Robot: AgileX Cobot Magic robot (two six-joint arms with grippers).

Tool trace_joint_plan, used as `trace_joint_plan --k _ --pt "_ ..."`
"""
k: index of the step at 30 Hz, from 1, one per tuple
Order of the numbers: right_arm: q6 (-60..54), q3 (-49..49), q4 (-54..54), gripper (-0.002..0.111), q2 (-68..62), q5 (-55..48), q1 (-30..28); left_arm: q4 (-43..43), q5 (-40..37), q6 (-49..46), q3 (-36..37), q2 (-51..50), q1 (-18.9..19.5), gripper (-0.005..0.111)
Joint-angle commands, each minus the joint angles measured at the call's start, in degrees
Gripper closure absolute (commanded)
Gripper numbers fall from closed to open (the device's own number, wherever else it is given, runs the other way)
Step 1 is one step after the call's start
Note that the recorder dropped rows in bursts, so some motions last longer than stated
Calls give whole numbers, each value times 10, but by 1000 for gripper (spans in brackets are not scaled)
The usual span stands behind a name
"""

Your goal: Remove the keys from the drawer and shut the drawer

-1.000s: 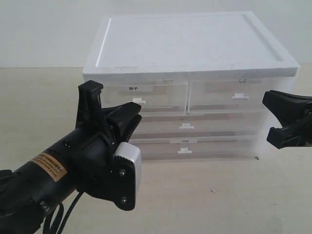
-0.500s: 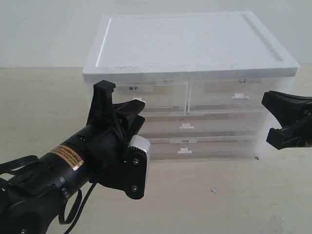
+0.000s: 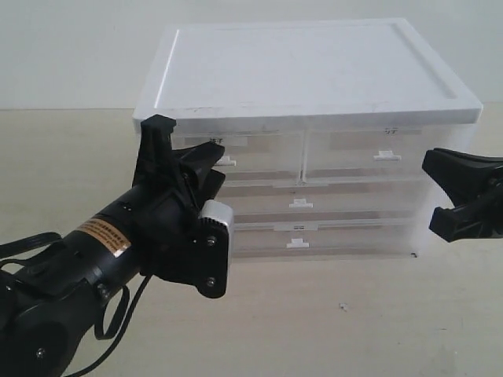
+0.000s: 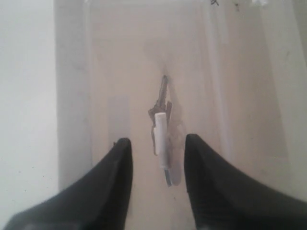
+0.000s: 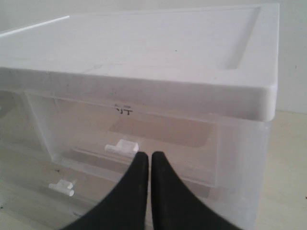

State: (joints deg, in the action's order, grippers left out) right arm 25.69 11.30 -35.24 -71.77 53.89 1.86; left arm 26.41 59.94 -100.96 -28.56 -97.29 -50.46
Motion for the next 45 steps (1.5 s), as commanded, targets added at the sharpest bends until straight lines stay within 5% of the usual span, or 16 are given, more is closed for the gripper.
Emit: trace_joint_plan --k 1,13,19,23,33,45 --pt "-1 3 -1 108 -2 -1 0 -12 -5 13 -3 -1 6 73" --pt "-2 3 -1 108 -2 -1 0 -34 0 20 -23 -37 6 80" --pt "-1 3 -1 108 -2 -1 0 -12 72 20 -31 -64 6 82" --pt "-1 3 -1 108 -2 -1 0 17 100 9 -31 -64 6 102" --pt "-1 3 0 108 -2 -1 0 42 35 0 -27 -64 -4 102" --pt "-1 3 0 108 -2 -1 0 93 60 -8 25 -30 -64 102"
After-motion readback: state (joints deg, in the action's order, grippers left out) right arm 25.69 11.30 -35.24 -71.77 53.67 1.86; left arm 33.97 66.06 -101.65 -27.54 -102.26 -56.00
